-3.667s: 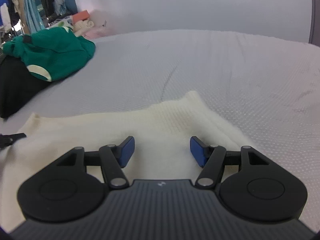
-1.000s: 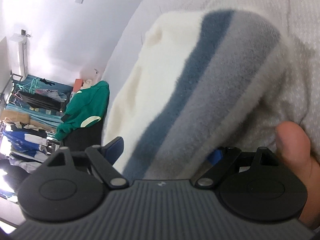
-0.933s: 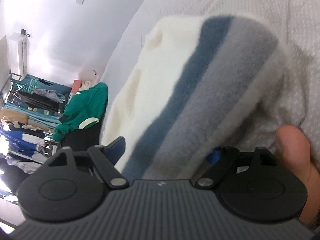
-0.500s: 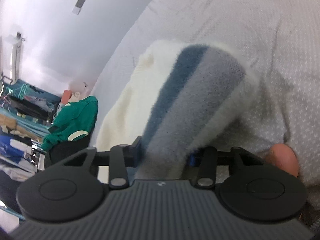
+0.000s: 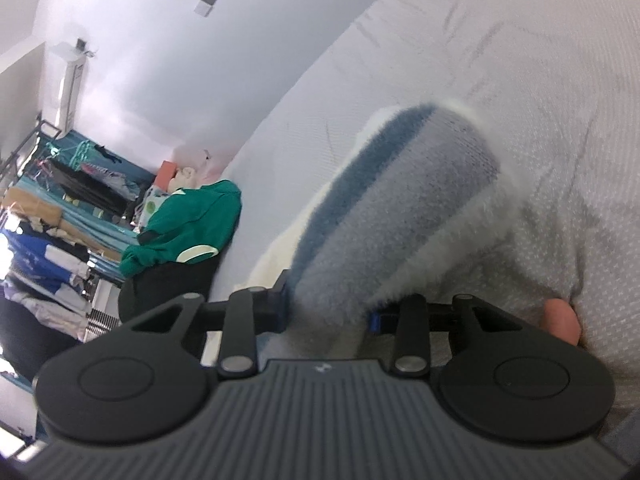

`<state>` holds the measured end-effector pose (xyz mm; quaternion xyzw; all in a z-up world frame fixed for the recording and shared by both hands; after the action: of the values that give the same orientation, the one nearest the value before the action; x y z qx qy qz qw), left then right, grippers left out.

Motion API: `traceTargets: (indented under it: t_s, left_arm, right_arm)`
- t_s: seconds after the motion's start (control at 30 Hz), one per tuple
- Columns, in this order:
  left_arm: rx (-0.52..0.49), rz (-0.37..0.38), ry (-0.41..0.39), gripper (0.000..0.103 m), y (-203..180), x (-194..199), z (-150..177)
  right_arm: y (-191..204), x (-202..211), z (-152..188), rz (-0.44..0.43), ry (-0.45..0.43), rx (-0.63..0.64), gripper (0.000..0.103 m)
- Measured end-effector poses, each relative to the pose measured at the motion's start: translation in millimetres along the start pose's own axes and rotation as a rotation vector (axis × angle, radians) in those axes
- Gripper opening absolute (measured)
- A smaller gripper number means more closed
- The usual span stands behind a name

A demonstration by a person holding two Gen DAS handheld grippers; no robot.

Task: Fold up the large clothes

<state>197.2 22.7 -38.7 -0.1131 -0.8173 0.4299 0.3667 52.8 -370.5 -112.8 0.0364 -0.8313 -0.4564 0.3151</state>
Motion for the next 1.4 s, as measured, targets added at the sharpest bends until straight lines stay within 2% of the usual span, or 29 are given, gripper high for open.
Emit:
traceTargets:
  t_s: [0.2,0.37,0.5,0.57,0.8,1.1,1.4]
  left_arm:
    - [-0.023,-0.013,0.076,0.042,-1,36,19]
    - [-0.028,-0.020,0.118,0.043,9,45,35]
    - [-0.021,-0.024,0.116,0.044,4,42,26]
    - [-0.057,-0.037,0.099,0.045,-7,38,16]
    - [-0.135,-0.083,0.052,0.046,-48,-2,-26]
    - [-0.191,-0.165,0.066,0.047,-53,-82,-59]
    - [-0.267,-0.115,0.057,0.050,-35,-115,-57]
  right_arm:
    - [9,27,6,0.000,0.038,0.040,0.039]
    - [-2,39,17,0.017,0.077,0.031,0.039]
    - [5,32,10,0.008,0.078,0.038,0.039]
    - [13,27,3,-0.007,0.074,0.034,0.040]
    - [29,-13,-36,-0.008,0.068,-0.005,0.042]
    - [24,-86,-71,0.057,0.092,-0.040,0.044]
    - [-1,-135,-83,0.044,0.120,-0.064,0.046]
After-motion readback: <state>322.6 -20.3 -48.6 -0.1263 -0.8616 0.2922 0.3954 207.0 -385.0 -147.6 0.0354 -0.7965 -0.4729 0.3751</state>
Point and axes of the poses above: each gripper's, at about its wrist camera, not at the fingertips, and x roughly against the way its jaws point, y to its left, z to its underside, the point moved 7 cm from there along -x, roughly the way its jaws point, and after that the axes turned 4 degrees about y, right-handed, at the moved point
